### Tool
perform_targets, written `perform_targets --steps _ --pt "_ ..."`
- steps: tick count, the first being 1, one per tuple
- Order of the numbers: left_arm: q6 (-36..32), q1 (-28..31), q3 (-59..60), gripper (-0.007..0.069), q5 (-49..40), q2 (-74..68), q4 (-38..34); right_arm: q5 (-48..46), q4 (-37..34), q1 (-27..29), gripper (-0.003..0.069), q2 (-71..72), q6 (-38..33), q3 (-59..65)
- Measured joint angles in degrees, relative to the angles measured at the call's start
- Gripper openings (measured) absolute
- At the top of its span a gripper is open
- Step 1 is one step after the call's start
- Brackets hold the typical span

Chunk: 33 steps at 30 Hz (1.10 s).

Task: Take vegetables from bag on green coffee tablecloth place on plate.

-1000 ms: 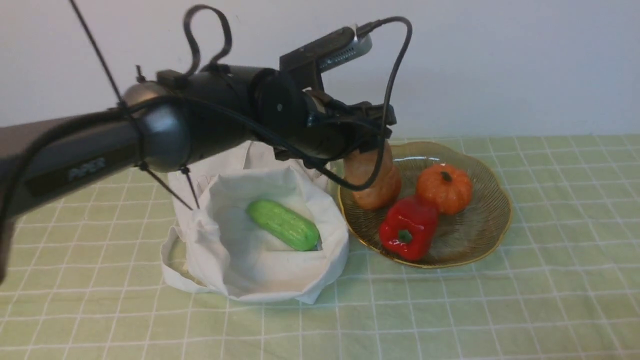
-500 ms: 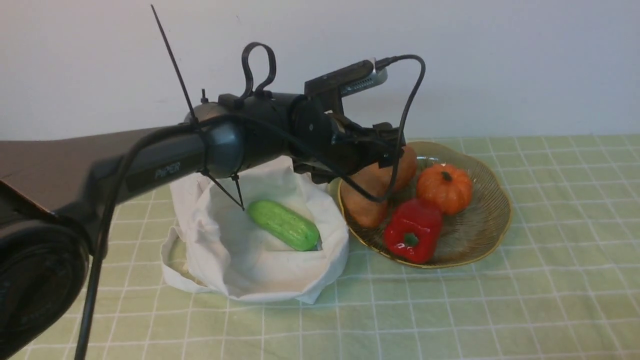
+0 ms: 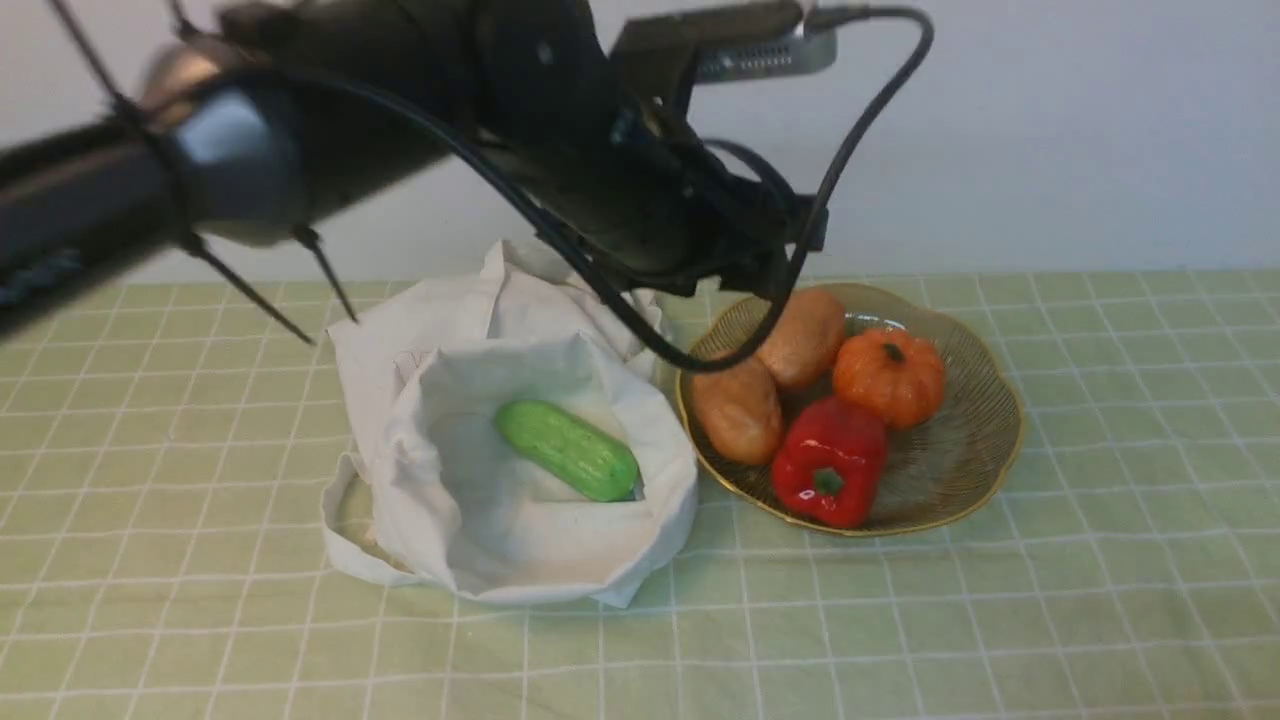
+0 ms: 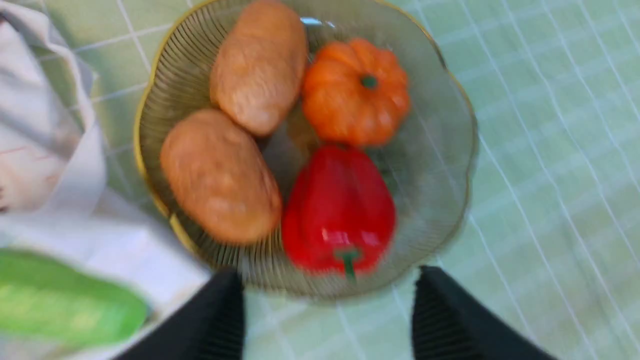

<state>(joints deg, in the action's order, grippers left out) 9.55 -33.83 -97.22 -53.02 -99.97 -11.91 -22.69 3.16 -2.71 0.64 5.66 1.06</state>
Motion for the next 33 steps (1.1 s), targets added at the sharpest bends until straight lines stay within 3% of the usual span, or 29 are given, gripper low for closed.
perform_targets --steps 5,11,17,21,28,33 --pt "-0.06 0.0 -3.98 0.0046 -15.89 11.61 7.37 0.0 0.0 0.0 -0.0015 0.0 0.0 0.0" --pt "-1.49 0.0 -0.1 -0.0005 -18.53 25.42 13.54 0.0 0.0 0.0 -0.0015 0.0 0.0 0.0" --pt "-2.52 0.0 20.77 -0.0005 -17.14 42.29 11.91 0.0 0.0 0.0 -0.0015 0.0 0.0 0.0" --pt "-2.56 0.0 46.21 -0.0005 -0.27 55.95 10.67 0.0 0.0 0.0 -0.0015 0.0 0.0 0.0" --pt "-2.52 0.0 74.33 -0.0005 24.06 68.87 9.32 0.0 0.0 0.0 -0.0015 0.0 0.0 0.0" --pt "-2.52 0.0 83.41 -0.0005 27.1 71.38 9.32 0.0 0.0 0.0 -0.0015 0.0 0.0 0.0"
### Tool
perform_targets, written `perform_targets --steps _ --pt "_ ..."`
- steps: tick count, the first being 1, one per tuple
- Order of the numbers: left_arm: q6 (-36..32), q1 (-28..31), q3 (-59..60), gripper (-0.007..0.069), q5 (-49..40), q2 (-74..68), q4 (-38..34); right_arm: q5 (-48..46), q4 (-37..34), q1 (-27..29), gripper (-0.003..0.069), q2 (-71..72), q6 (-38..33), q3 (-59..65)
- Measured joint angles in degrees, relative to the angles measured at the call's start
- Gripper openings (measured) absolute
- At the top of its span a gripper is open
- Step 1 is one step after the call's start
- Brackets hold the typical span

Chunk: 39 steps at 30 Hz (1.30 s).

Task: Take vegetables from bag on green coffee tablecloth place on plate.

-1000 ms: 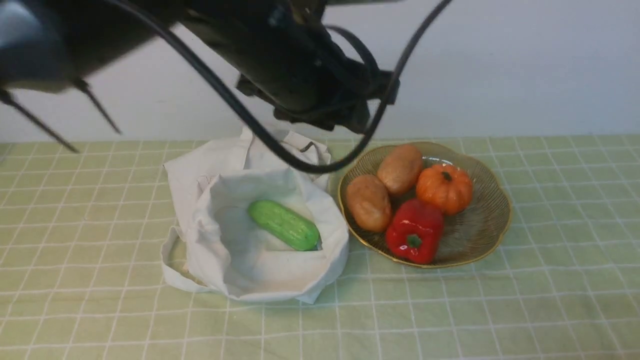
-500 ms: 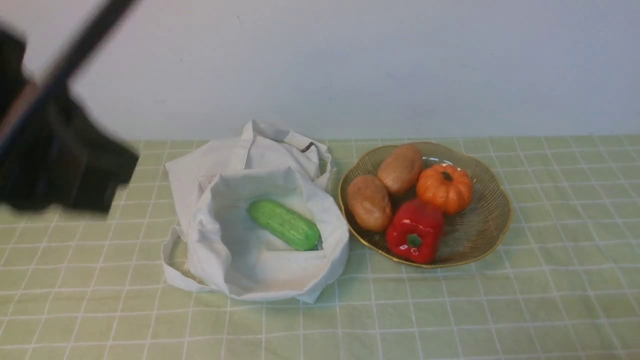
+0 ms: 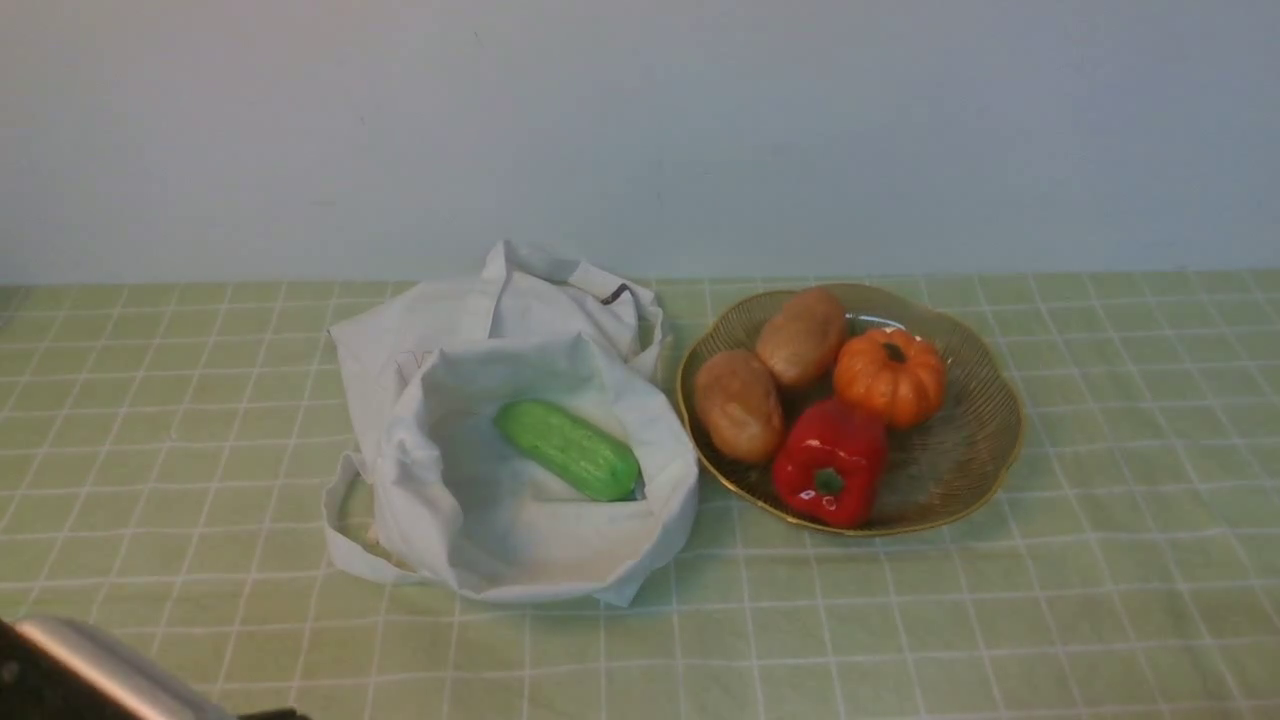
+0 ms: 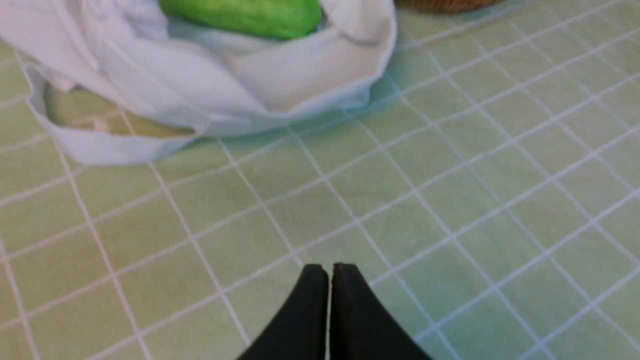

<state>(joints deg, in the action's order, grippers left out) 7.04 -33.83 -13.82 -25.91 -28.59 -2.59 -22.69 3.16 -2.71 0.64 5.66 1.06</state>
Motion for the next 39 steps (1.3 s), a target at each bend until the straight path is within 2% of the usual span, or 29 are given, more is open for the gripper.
perform_targets --steps 13,17,22,24,29,32,39 --pt "0.0 0.0 1.83 -0.0005 4.92 0.01 0.26 0.0 0.0 0.0 -0.0015 0.0 0.0 0.0" --pt "-0.19 0.86 3.75 -0.0005 5.72 4.06 0.49 0.02 0.0 0.0 -0.0015 0.0 0.0 0.0" --pt "-4.35 8.56 7.93 -0.0005 8.67 14.06 0.67 0.02 0.0 0.0 -0.0015 0.0 0.0 0.0" --pt "-7.04 15.43 10.54 -0.0005 10.02 20.13 0.67 0.02 0.0 0.0 -0.0015 0.0 0.0 0.0" --pt "-7.81 25.94 14.86 -0.0005 9.87 27.8 0.73 0.02 0.0 0.0 -0.0015 0.0 0.0 0.0" --pt "-7.54 28.77 15.41 -0.0005 8.74 29.15 0.73 0.02 0.0 0.0 -0.0015 0.0 0.0 0.0" --pt "-7.72 29.29 15.53 -0.0005 4.66 29.16 0.86 0.02 0.0 0.0 -0.0015 0.0 0.0 0.0"
